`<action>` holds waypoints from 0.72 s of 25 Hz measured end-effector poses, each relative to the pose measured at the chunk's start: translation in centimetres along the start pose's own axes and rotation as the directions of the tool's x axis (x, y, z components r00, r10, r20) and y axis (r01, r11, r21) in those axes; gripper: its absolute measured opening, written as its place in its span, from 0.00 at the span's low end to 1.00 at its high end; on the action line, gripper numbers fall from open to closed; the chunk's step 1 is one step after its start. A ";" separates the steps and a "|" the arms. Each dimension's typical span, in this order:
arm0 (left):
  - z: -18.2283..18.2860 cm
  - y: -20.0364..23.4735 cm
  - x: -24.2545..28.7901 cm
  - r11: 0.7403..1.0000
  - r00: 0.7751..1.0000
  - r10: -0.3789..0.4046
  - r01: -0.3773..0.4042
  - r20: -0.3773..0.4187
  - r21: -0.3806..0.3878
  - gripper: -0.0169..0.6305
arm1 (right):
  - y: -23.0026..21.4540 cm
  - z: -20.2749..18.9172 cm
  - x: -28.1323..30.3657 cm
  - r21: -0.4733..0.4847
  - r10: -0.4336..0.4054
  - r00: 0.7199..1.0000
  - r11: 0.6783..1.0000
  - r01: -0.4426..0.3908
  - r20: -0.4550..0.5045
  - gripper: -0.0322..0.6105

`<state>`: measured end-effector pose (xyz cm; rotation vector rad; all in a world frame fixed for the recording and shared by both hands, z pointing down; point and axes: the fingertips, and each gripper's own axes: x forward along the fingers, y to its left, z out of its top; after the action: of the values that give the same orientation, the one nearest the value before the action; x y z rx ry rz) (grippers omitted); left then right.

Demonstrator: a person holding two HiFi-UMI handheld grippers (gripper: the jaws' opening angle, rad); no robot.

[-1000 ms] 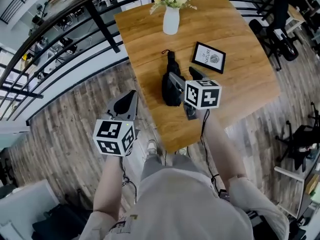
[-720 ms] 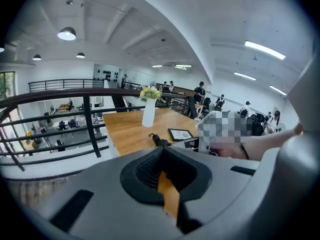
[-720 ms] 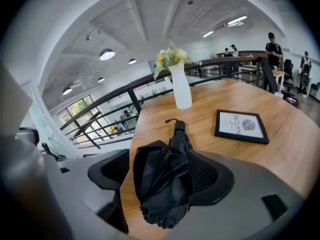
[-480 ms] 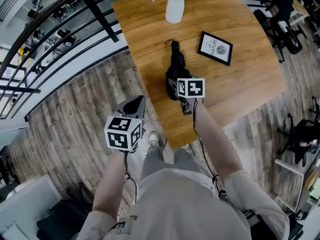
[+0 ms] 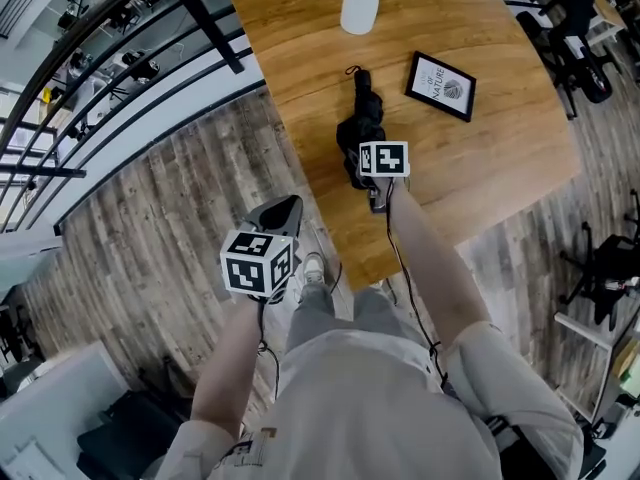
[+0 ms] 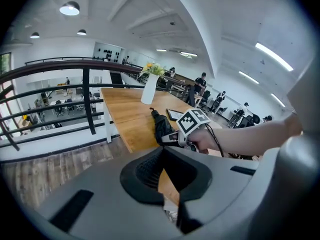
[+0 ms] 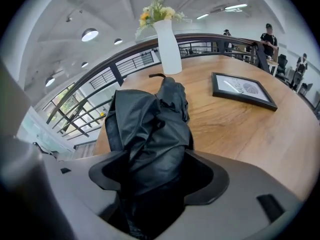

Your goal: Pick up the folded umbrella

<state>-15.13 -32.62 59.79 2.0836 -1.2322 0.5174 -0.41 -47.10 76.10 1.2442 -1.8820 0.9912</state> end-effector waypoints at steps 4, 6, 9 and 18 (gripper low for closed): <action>-0.6 -0.2 -0.7 1.000 1.000 -0.003 0.003 0.016 -0.020 0.05 | 0.2 -0.4 -0.7 0.026 0.069 0.998 0.997 -0.068 -0.012 0.49; -0.5 -0.4 -1.3 1.000 0.999 0.001 0.000 0.035 -0.029 0.05 | 0.7 -1.1 -1.6 0.075 0.131 0.991 0.989 -0.130 -0.010 0.47; 0.4 -0.6 -2.3 0.999 0.998 0.010 -0.008 0.065 -0.033 0.05 | 1.6 -1.9 -3.8 0.159 0.203 0.978 0.965 -0.207 0.036 0.46; 6.9 -3.0 -8.0 0.999 0.974 0.020 -0.030 0.224 0.041 0.05 | 7.3 4.5 -20.2 -0.004 0.331 0.854 0.933 -0.360 0.402 0.45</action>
<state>-16.32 -31.51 48.92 2.2135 -1.3864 0.3305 -1.24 -40.28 55.25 1.2428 -2.4762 1.0531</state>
